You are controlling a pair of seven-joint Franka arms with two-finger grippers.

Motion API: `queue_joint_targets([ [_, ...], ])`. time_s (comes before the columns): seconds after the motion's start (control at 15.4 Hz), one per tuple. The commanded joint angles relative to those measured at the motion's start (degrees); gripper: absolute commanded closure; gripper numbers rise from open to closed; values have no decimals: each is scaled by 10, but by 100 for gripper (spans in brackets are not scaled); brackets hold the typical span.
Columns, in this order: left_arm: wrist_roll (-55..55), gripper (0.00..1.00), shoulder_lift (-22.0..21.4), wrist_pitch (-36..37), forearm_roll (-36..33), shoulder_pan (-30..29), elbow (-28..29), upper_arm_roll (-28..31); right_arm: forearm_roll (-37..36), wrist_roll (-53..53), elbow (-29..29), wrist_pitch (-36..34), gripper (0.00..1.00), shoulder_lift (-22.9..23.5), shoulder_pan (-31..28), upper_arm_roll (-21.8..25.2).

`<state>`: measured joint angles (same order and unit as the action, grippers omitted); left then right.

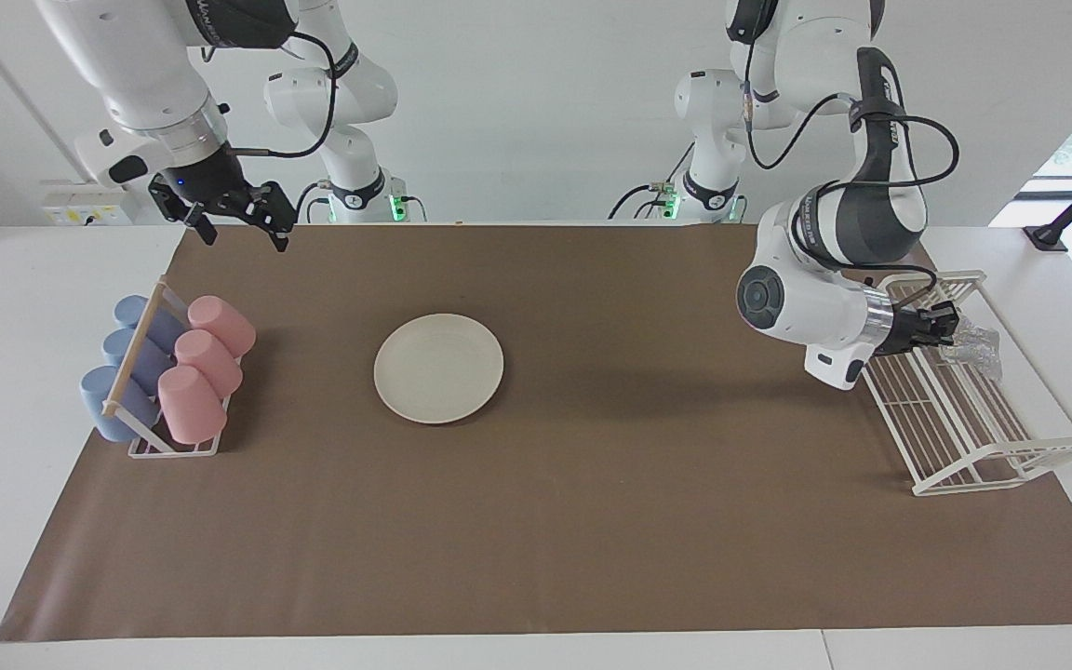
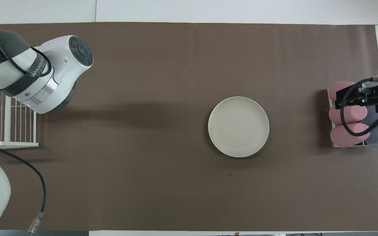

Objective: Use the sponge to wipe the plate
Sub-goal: 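Lower the cloth into the wire rack and open the left gripper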

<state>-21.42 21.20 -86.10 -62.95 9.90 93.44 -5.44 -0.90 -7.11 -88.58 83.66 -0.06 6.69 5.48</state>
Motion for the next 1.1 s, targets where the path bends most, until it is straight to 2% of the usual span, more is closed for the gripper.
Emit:
queue_joint_targets([
  [0.0, -30, 100, 2, -30, 4, -18, 4, -3, -3, 35, 2, -1, 0, 1, -39, -2],
  [0.13, -40, 100, 2, -39, 27, -20, 6, -3, -3, 32, -2, -4, 0, -1, -41, -8],
  [0.26, -68, 100, -4, -67, 28, -26, 32, -3, -2, 32, -7, -4, 0, -5, -55, -18],
  [0.71, -79, 100, -5, -81, 28, -30, 39, -3, -7, 33, -7, -8, 0, -4, -57, -3],
  [0.78, -79, 66, -5, -83, 28, -30, 39, -3, -7, 36, -7, -9, 0, -4, -61, 0],
  [0.84, -80, 1, -5, -86, 28, -33, 39, -3, -7, 38, -6, -10, 0, -4, -64, -1],
  [1.04, -89, 0, -5, -88, 29, -34, 39, -3, 1, 41, -3, -11, 0, -3, -68, -6],
])
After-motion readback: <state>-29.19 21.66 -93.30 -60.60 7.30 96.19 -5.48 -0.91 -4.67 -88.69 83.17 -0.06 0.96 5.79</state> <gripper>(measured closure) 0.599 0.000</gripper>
